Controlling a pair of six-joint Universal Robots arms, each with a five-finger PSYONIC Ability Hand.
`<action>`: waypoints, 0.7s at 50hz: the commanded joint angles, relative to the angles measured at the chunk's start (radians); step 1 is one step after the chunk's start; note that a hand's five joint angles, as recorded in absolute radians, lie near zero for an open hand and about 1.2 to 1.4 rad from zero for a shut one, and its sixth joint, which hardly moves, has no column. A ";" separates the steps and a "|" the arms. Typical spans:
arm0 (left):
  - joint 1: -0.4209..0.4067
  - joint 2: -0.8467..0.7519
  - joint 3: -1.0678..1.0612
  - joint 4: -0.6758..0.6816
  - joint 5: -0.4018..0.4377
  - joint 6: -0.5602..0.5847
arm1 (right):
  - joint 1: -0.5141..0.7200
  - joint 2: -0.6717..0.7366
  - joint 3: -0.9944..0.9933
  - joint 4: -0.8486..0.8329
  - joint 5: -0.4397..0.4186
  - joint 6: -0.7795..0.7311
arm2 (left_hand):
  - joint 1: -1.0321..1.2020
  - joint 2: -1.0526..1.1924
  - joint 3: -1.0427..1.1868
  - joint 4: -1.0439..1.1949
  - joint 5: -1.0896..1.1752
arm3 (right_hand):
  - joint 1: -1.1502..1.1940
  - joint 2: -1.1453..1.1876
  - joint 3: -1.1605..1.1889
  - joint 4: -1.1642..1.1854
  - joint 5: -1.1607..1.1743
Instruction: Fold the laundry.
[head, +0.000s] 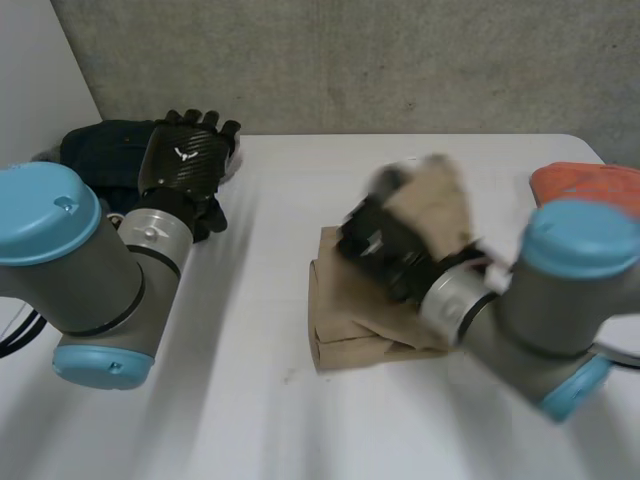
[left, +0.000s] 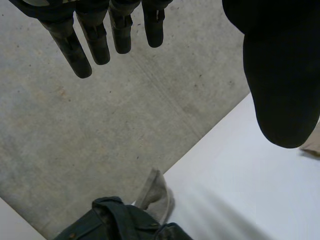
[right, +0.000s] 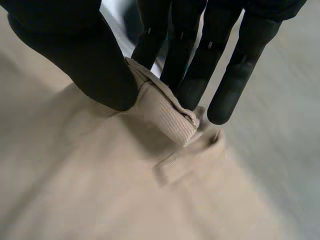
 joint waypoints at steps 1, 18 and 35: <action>-0.043 -0.001 0.018 -0.001 0.000 -0.027 | 0.079 0.093 0.020 0.013 -0.018 -0.040 | -0.016 -0.036 -0.038 -0.028 -0.052 | -0.150 -0.186 -0.228 -0.230 -0.194; -0.252 -0.274 0.419 -0.212 -0.001 -0.110 | -0.208 -0.200 -0.066 0.221 0.054 0.910 | -0.006 -0.026 -0.029 -0.018 -0.042 | -0.944 -0.980 -1.022 -1.024 -0.988; -0.272 -0.541 0.541 -0.550 -0.104 -0.167 | -0.214 0.257 -0.355 0.542 0.166 0.642 | 0.094 0.074 0.071 0.082 0.058 | -0.944 -0.980 -1.022 -1.024 -0.988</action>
